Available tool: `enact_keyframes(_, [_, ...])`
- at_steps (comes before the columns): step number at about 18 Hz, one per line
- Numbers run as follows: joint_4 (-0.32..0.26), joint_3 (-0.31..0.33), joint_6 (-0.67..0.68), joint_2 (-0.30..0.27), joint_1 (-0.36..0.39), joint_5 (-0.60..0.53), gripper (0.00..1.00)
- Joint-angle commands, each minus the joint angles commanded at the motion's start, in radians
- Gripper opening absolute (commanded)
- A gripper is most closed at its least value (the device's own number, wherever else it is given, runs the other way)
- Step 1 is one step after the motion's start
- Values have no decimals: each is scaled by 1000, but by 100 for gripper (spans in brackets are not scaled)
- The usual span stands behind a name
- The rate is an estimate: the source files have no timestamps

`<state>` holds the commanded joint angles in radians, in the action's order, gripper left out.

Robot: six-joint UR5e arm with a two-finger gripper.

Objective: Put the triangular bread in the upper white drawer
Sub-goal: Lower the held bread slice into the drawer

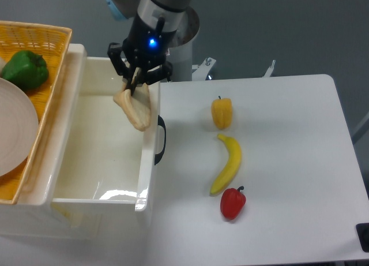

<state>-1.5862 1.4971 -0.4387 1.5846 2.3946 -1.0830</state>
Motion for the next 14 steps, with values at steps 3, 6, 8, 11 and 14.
enact_keyframes(3, [0,2,0,8,-15,0,0])
enact_keyframes(6, [2,3,0,14,-17,0,0])
enact_keyframes(8, [5,3,-15,15,-32,0,11])
enact_keyframes(11, [8,20,-78,17,-37,0,43])
enact_keyframes(14, [66,34,-87,17,-46,0,87])
